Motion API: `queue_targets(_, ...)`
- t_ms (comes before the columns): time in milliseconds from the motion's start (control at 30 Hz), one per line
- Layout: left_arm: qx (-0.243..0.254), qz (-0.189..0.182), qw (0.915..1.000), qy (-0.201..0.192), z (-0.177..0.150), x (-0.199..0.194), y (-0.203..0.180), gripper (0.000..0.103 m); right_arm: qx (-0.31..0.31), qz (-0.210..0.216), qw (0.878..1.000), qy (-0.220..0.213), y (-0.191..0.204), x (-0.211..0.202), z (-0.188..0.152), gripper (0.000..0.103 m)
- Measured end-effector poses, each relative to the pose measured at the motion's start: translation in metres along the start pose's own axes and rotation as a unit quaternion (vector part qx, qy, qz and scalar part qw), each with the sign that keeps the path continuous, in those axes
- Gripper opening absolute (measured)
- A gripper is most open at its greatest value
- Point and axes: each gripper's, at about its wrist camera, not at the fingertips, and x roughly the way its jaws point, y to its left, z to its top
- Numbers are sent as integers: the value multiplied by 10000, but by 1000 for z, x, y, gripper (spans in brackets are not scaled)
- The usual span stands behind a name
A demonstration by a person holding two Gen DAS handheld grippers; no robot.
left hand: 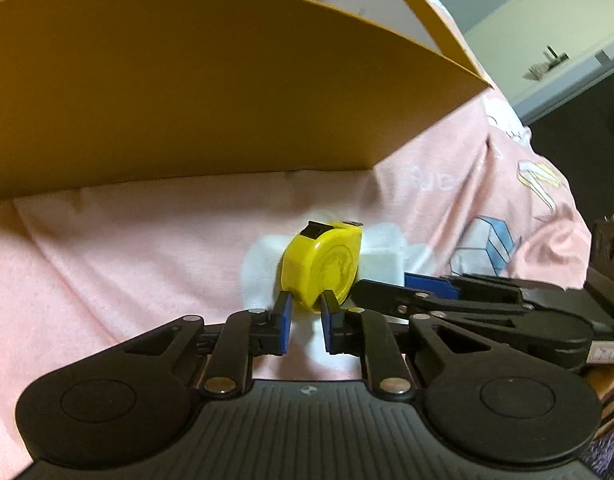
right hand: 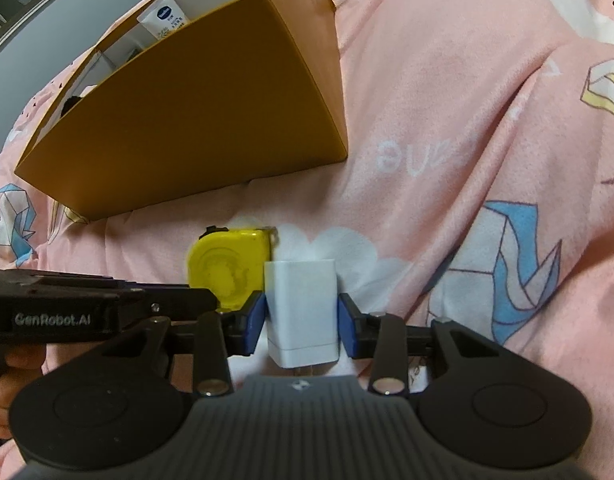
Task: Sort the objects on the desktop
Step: 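Grasp white charger with right tool while left tool approaches yellow tape measure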
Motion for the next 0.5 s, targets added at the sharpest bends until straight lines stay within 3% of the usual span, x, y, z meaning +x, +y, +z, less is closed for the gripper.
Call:
queue_targets(400,12,52,10000,47,-4,2,1,17,36,-34,10000,18,0,-2,-1,40)
queue_targets(500,-1,36,10000,-40,-4,-2,3,11,70,-39,10000,6,0,-3,-1,40)
